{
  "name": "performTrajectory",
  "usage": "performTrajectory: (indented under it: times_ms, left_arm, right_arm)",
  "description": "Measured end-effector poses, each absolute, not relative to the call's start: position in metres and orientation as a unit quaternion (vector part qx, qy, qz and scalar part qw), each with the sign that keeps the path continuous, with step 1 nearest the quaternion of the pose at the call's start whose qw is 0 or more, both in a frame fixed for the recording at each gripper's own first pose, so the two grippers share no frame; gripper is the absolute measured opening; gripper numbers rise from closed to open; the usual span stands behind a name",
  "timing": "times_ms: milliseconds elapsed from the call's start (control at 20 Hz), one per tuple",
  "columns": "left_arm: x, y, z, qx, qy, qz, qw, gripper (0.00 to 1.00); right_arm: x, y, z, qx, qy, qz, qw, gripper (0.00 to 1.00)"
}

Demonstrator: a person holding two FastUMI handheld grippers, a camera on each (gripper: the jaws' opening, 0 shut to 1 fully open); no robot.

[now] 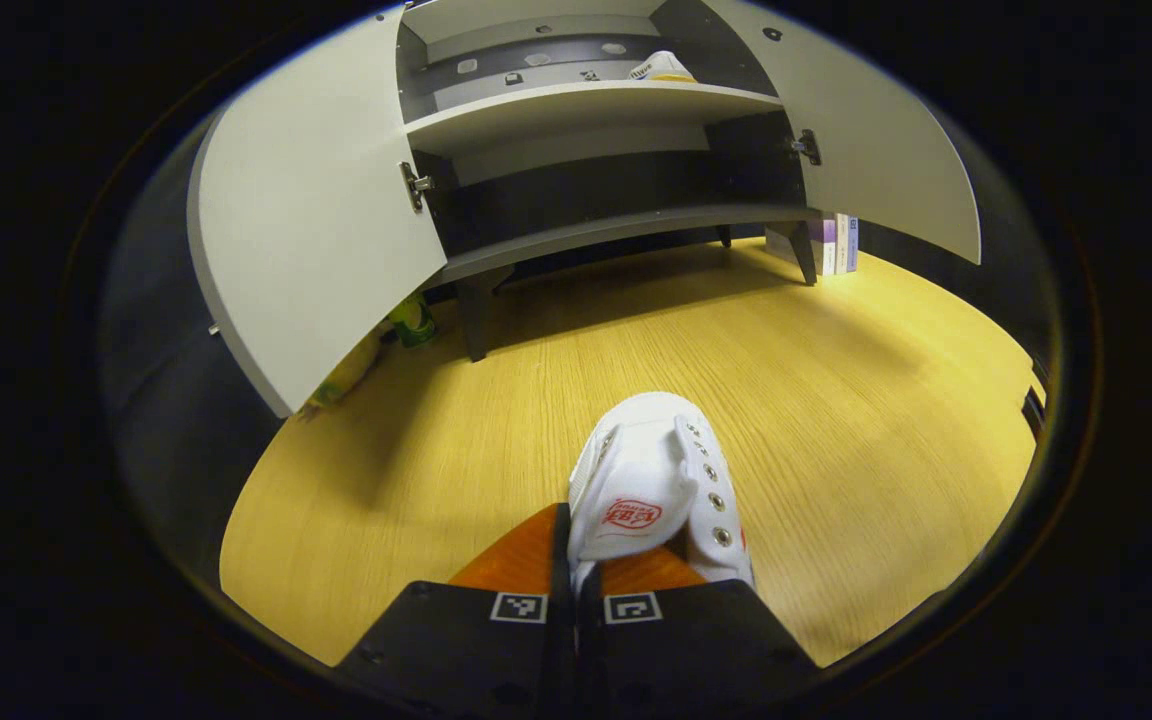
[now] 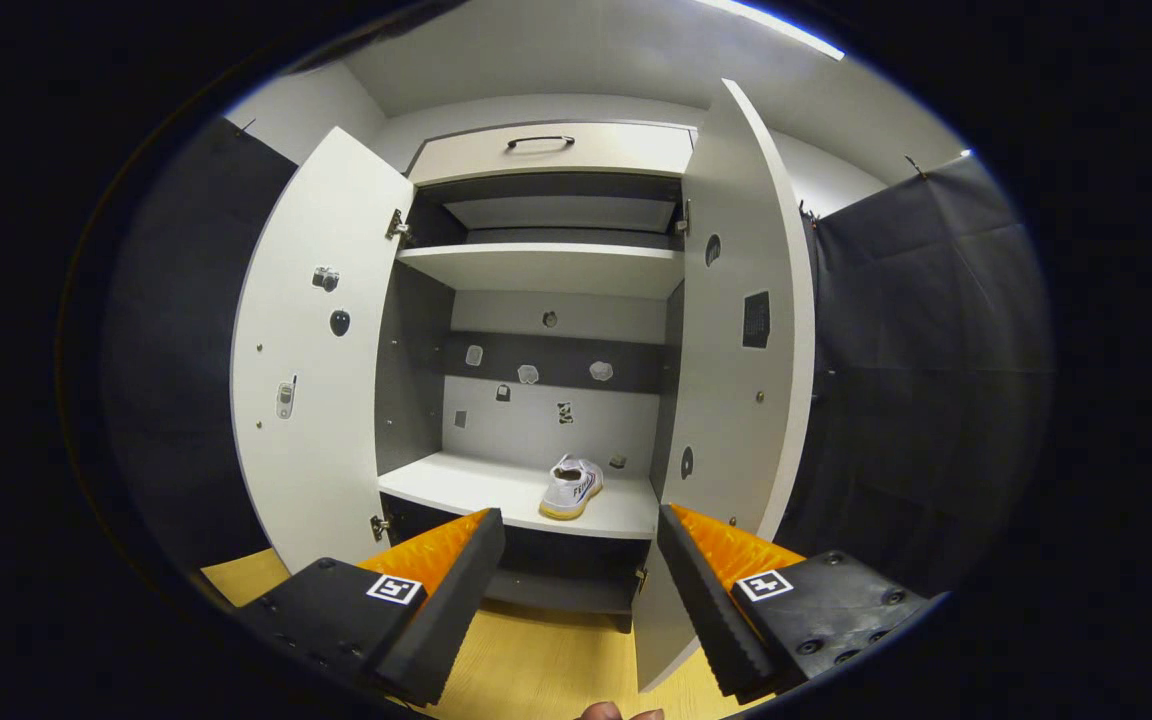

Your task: Grab one shoe with the right hand and put it into the shoe cabinet, grab the other shoe with the left hand and put it into the shoe cabinet; then close the right door with the right hand and the left door with the left hand.

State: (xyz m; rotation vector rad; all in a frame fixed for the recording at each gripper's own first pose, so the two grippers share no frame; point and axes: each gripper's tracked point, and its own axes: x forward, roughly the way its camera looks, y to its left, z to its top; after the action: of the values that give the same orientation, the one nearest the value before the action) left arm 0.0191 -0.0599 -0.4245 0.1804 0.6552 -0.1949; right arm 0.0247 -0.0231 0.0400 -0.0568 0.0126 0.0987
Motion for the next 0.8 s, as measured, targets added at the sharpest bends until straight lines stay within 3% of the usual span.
performTrajectory:
  times_ms: [300, 550, 800]
  left_arm:
    - [0.017, -0.062, -0.386, 0.061, 0.332, -0.110, 0.935, 0.05]
    - [0.016, -0.064, -0.307, 0.021, 0.313, -0.106, 0.944, 0.05]
    - [0.028, -0.061, -0.227, -0.027, 0.315, -0.064, 0.947, 0.05]
  right_arm:
    - [0.024, -0.035, 0.048, -0.007, 0.001, 0.038, 0.999, 0.98]
    - [0.023, -0.051, 0.056, 0.008, -0.006, 0.026, 1.000, 0.98]
    - [0.019, -0.073, 0.051, 0.008, -0.002, 0.009, 1.000, 0.98]
